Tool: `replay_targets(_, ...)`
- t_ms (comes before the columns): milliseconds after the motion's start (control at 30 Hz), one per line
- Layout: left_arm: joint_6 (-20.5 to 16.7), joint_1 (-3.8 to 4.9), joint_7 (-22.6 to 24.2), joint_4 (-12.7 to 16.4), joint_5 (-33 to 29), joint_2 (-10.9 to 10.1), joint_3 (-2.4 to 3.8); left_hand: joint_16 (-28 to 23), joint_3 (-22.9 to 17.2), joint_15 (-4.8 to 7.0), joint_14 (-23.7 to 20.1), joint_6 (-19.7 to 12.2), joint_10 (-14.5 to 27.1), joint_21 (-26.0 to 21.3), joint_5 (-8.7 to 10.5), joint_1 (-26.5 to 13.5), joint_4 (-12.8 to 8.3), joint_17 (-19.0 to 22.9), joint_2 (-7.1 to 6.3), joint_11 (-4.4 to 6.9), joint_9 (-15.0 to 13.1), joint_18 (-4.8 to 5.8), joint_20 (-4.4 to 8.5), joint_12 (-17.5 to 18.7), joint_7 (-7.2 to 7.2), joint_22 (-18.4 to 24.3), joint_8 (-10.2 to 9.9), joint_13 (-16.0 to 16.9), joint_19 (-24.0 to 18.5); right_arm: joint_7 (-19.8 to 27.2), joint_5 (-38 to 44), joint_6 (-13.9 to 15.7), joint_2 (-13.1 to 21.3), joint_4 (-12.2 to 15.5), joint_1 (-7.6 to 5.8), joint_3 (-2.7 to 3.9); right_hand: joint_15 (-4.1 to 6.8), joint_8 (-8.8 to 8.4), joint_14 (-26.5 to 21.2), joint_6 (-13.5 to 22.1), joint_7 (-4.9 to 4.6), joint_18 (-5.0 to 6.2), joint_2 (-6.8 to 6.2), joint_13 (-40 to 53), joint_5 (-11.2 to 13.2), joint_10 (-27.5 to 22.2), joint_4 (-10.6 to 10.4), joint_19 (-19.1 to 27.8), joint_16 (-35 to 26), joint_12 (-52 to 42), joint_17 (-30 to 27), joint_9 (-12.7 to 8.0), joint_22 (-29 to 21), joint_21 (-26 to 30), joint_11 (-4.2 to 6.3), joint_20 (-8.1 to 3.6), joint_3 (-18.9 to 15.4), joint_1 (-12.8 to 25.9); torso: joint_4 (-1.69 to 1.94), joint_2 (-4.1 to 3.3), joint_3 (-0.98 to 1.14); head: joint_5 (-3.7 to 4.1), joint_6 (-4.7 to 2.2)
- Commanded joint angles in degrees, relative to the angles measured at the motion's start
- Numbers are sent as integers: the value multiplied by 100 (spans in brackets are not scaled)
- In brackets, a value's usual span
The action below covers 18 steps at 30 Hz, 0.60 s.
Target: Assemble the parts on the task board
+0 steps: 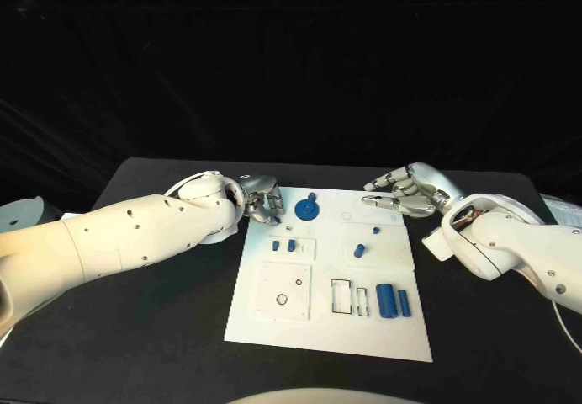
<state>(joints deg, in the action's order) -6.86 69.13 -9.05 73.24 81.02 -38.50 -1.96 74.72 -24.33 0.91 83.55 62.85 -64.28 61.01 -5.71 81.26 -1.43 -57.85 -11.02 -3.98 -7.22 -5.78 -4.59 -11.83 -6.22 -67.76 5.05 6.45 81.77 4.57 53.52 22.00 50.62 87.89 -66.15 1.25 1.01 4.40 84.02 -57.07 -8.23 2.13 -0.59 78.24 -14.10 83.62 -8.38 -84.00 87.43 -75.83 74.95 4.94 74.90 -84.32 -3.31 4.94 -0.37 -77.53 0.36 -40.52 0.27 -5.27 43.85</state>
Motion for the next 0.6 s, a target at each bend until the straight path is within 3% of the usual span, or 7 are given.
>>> replay_targets(33,171,0,-77,-26,112,36,1,-8,38,-1,-49,40,70,-24,10,-9,-9,16,39,-1,7,-41,-17,-35,-2,3,35,11,-14,44,28,-66,-3,5,4,0,27,-4,501,-41,17,33,25,286,-13,19,28,-90,-13,12,1093,9,390,30,32,-27,-14,-8,-3,3,1,1,8)
replay_targets(367,326,-1,-150,-58,155,58,1,4,19,-2,-51,71,94,-10,7,16,-19,3,91,0,11,-37,-18,-82,3,-13,58,24,-8,41,28,-68,1,7,4,0,27,-4,501,-41,17,33,25,286,-13,19,28,-90,-13,12,1093,9,390,30,32,-27,-14,-8,11,5,2,10,14)
replay_targets(600,440,-1,-157,-73,160,97,-1,15,14,6,-54,128,74,3,9,20,-24,-1,132,14,12,-35,-16,-162,10,-30,94,49,-3,42,28,-72,-1,7,4,0,27,-4,502,-41,17,34,26,287,-14,20,28,-89,-12,10,1095,9,389,30,32,-27,-15,-8,-2,2,-1,0,13)
